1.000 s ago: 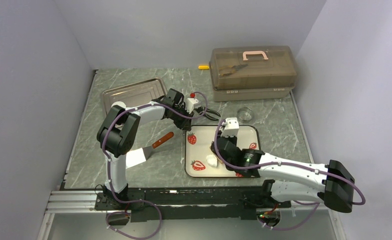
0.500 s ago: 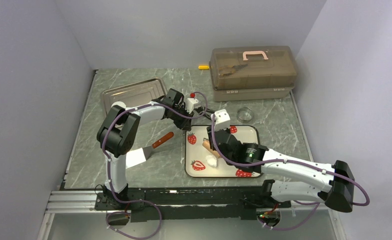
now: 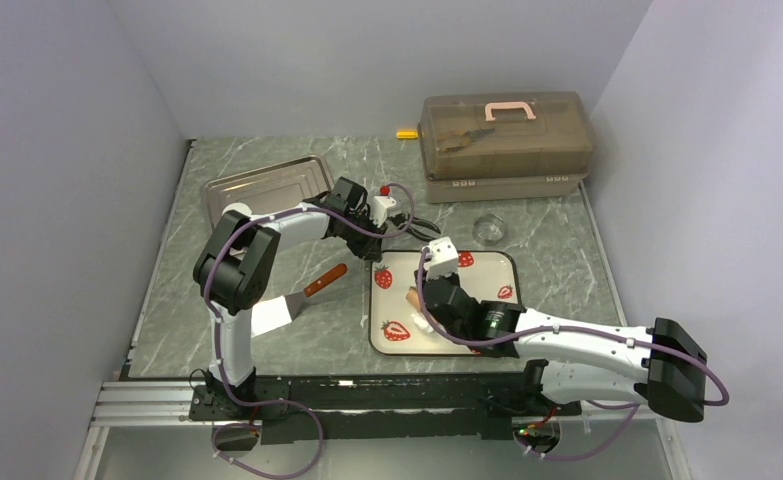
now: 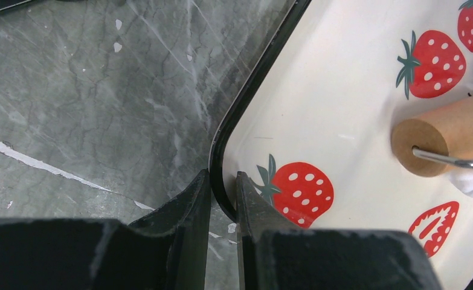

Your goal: Roll out the dumpling wrappers from the dough

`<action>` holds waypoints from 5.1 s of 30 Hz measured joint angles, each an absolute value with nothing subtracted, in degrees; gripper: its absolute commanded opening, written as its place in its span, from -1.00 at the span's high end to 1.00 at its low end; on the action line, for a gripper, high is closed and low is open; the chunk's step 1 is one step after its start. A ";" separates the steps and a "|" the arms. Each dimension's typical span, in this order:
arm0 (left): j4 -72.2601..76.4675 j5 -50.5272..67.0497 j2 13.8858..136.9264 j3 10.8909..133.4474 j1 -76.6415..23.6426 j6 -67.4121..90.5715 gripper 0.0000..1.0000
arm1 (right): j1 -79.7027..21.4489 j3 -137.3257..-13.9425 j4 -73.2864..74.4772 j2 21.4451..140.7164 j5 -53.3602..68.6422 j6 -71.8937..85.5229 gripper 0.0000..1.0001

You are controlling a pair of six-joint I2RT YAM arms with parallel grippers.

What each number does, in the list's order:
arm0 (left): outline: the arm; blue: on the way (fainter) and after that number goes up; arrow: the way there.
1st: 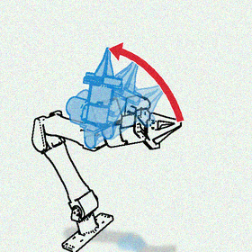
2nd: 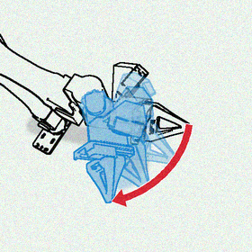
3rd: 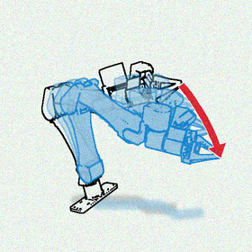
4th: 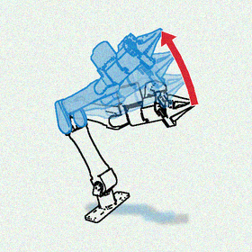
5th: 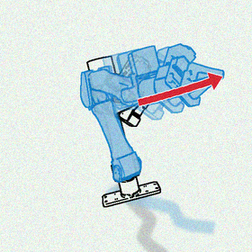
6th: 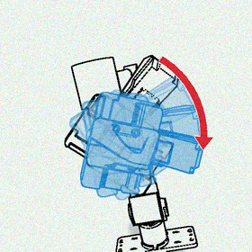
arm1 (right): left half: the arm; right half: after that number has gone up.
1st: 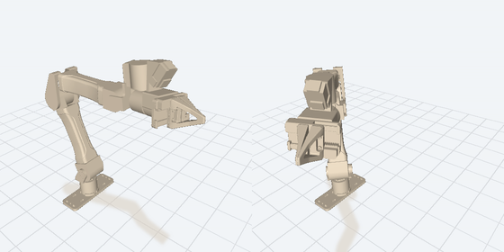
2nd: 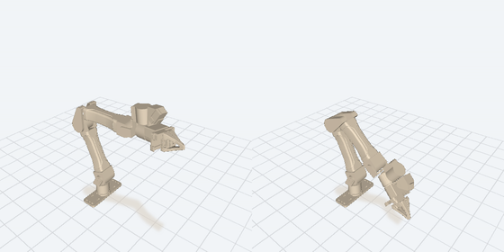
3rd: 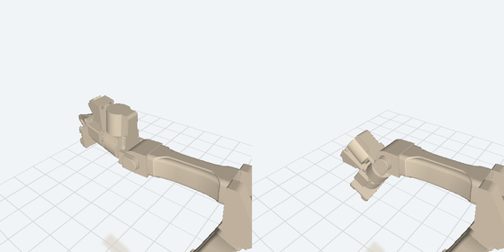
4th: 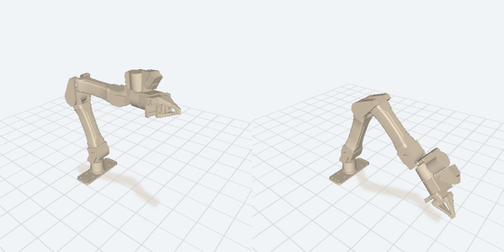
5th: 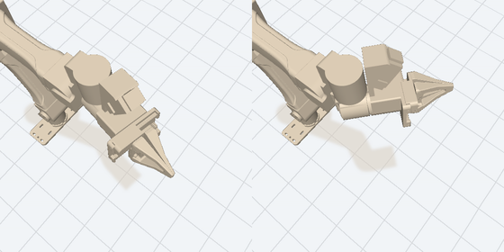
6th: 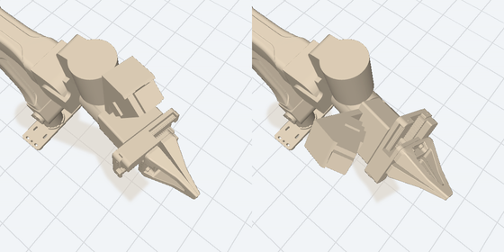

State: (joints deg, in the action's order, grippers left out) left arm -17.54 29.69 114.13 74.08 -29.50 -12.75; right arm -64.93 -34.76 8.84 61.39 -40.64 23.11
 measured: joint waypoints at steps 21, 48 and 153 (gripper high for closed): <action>-17.45 29.69 114.13 74.06 -29.50 -12.75 1.00 | -67.92 -48.05 17.17 61.73 -37.76 19.68 1.00; -17.45 29.67 114.13 74.06 -29.47 -12.78 1.00 | -66.28 -40.53 14.94 61.14 -12.45 10.28 1.00; -17.37 29.67 114.13 74.06 -29.50 -12.82 1.00 | -52.93 -40.18 3.99 70.24 -29.26 31.73 1.00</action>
State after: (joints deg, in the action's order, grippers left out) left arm -17.37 29.67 114.13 74.06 -29.50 -12.82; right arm -52.93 -40.18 3.99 70.24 -29.26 31.73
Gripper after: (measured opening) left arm 0.226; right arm 0.359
